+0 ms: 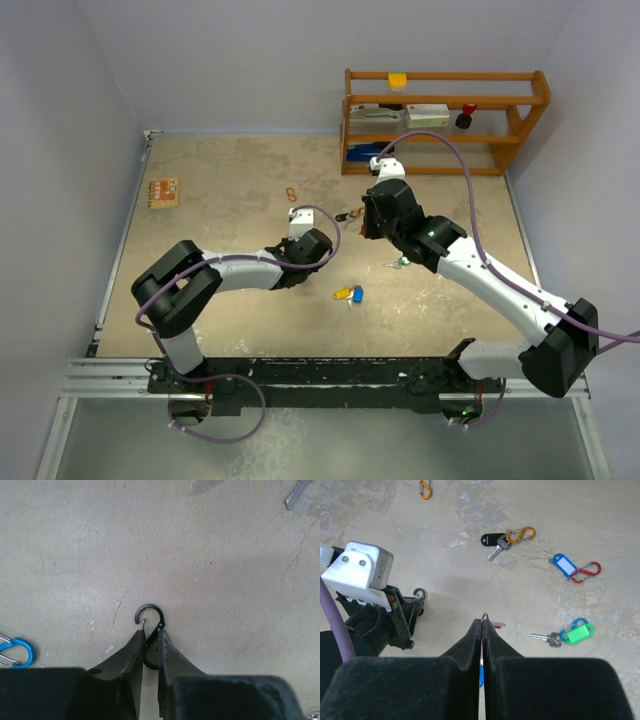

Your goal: Put the keys on the keyring

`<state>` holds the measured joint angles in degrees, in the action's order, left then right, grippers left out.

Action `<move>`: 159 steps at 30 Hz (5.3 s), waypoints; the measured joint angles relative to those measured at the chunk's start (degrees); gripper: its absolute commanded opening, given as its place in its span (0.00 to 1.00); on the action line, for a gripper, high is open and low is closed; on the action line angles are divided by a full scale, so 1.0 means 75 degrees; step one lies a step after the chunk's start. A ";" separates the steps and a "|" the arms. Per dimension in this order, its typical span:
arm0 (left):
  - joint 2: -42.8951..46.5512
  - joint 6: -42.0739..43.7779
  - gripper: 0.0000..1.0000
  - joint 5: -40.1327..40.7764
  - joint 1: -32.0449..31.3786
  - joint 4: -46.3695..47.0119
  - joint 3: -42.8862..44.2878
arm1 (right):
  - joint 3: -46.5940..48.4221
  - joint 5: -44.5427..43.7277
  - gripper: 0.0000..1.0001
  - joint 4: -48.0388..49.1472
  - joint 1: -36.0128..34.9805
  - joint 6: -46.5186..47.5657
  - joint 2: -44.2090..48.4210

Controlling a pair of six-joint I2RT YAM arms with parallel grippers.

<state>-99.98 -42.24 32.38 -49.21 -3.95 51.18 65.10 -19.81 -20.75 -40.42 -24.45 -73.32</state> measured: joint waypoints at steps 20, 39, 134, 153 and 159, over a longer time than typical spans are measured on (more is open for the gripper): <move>0.1005 0.0309 0.00 0.0321 0.0000 -0.0612 0.0600 | -0.0192 0.0423 0.00 0.0178 0.0000 0.0157 -0.0009; 0.1795 0.0793 0.00 -0.0560 0.0000 -0.0460 0.1792 | -0.1291 0.1973 0.00 0.2069 0.0000 0.1040 -0.0012; 0.1926 0.1533 0.00 -0.2818 0.0000 0.0268 0.1189 | -0.2340 0.2643 0.00 0.3375 0.0000 0.1641 0.0565; 0.1988 0.1585 0.00 -0.2766 0.0000 0.0224 0.1218 | -0.2340 0.2667 0.00 0.3331 0.0000 0.1641 0.0560; 0.1988 0.1588 0.00 -0.2815 0.0000 0.0219 0.1218 | -0.2340 0.2667 0.00 0.3328 0.0000 0.1644 0.0560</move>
<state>-85.08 -30.33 11.27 -49.21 -2.31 60.31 47.55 0.19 4.21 -40.42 -12.12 -69.12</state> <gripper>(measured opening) 0.019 0.005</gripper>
